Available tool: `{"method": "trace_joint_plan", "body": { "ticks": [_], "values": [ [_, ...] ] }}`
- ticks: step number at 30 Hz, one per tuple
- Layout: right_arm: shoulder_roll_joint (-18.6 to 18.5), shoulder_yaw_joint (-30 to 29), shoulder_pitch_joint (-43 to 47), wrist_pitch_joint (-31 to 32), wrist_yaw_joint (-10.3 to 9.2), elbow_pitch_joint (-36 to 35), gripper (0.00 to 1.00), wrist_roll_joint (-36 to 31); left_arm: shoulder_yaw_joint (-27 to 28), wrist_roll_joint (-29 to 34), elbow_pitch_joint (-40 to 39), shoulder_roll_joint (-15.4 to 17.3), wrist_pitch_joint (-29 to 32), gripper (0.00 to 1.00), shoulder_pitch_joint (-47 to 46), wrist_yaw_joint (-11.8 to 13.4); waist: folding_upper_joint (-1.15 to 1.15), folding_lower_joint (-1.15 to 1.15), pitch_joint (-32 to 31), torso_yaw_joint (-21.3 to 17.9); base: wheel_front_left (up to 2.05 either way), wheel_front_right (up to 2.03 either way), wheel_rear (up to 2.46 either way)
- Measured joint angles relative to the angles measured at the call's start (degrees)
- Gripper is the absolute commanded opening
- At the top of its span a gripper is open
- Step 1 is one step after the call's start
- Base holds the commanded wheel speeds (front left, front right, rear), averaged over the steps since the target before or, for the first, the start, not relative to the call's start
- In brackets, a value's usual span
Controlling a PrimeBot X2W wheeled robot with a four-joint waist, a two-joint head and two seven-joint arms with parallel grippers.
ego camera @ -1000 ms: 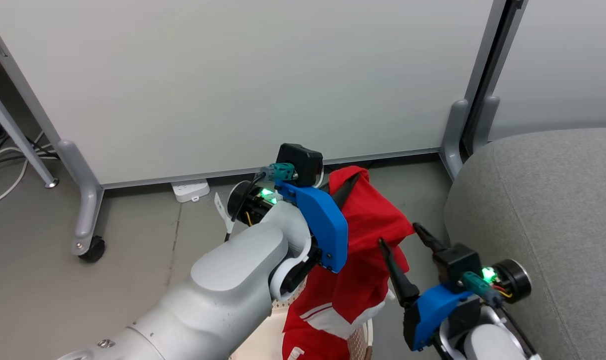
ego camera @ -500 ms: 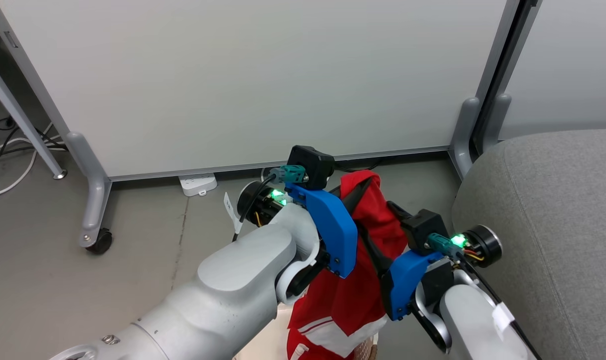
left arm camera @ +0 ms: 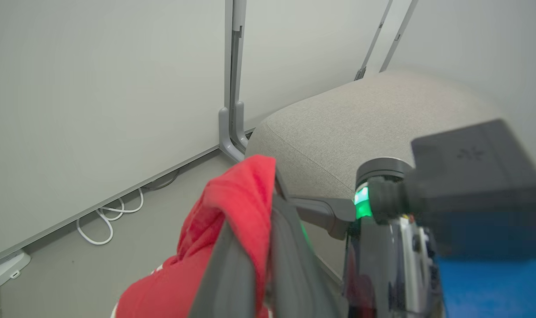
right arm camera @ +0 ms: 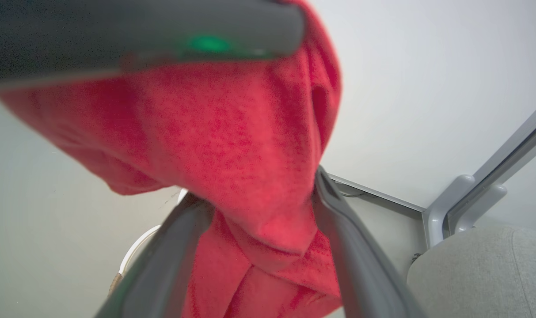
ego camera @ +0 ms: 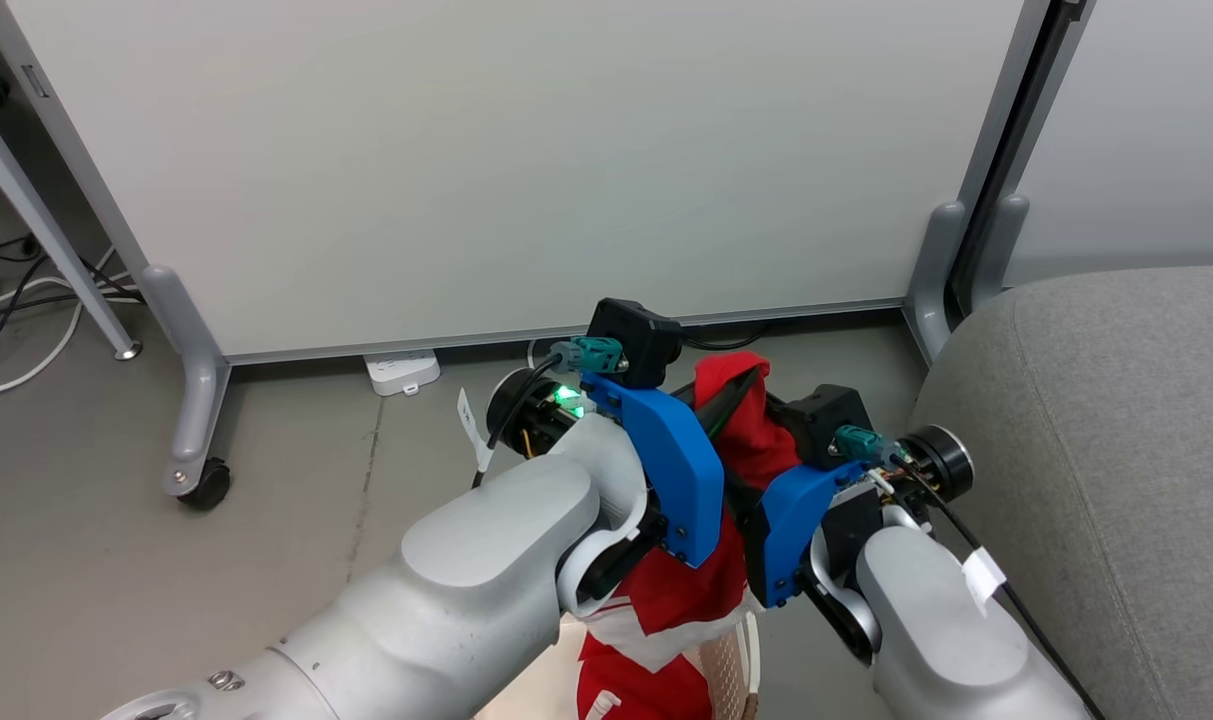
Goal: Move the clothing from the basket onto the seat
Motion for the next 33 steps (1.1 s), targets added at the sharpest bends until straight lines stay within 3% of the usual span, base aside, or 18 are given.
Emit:
{"method": "trace_joint_plan", "body": {
  "ticks": [3, 4, 5, 7, 33],
  "values": [
    [0.00, 2.52, -1.14, -0.86, 0.00, 2.11, 1.00, 2.49, -0.11, -0.04, -0.16, 0.01, -0.01, 0.00, 0.00, -0.09, 0.00, 0.00, -0.08, -0.03, 0.00, 0.00, 0.00],
    [0.01, 3.44, -1.43, -0.93, 0.00, 2.88, 0.80, 2.97, -0.14, -0.08, -0.19, 0.01, -0.01, 0.00, 0.01, -0.18, 0.00, 0.00, -0.12, -0.03, 0.00, 0.00, 0.00],
    [0.01, 4.26, -1.69, -1.13, 0.00, 3.45, 0.40, 3.50, -0.18, -0.11, -0.20, 0.02, -0.02, 0.00, 0.01, -0.25, 0.00, 0.00, -0.16, -0.04, 0.00, 0.00, 0.00],
    [0.01, 5.43, -2.35, -1.74, 0.00, 4.30, 0.00, 4.17, -0.23, -0.19, -0.21, 0.02, -0.04, 0.00, 0.02, -0.25, 0.00, 0.00, -0.27, -0.14, 0.00, 0.00, 0.00],
    [0.01, 7.82, -4.89, -5.84, 0.00, 10.26, 0.00, 7.30, -0.49, -2.13, 0.74, 0.01, -1.14, 0.00, 0.12, -0.31, 0.00, 0.00, -0.95, -1.16, 0.00, 0.00, 0.00]
  ]
}}
